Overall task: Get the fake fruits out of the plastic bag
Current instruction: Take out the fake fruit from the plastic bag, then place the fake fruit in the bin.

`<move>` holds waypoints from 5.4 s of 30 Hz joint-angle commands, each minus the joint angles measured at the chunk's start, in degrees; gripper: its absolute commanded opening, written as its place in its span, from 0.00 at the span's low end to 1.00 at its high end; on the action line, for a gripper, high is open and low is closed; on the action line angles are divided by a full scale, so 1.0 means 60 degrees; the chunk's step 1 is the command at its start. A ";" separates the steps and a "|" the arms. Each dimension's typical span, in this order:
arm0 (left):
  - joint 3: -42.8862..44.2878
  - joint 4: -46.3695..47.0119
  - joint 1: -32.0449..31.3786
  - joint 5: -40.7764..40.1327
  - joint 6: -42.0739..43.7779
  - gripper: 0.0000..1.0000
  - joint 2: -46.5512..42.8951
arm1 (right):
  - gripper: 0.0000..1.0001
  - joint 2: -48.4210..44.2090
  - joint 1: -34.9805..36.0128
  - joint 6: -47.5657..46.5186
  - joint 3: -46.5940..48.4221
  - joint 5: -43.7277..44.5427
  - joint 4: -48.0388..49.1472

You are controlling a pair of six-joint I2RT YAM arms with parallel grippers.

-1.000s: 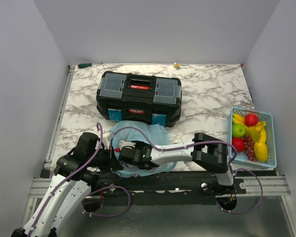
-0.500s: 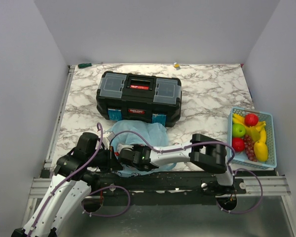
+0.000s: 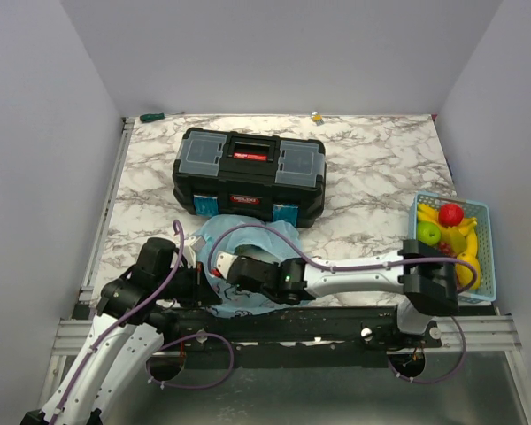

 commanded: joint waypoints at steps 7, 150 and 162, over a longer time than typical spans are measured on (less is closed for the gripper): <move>0.0276 -0.0230 -0.0041 -0.0837 -0.0297 0.00 -0.0401 | 0.01 -0.2149 0.0098 0.2139 -0.1411 -0.2682 0.1790; 0.0741 0.0063 -0.0261 -0.2280 -0.1139 0.00 -0.0106 | 0.01 -0.7707 -0.4237 0.6396 -0.0963 0.5190 0.0671; 0.0729 -0.0045 -0.0259 -0.2259 -0.1067 0.00 -0.0036 | 0.01 -0.6311 -1.0834 0.9693 -0.0474 0.1822 -0.0668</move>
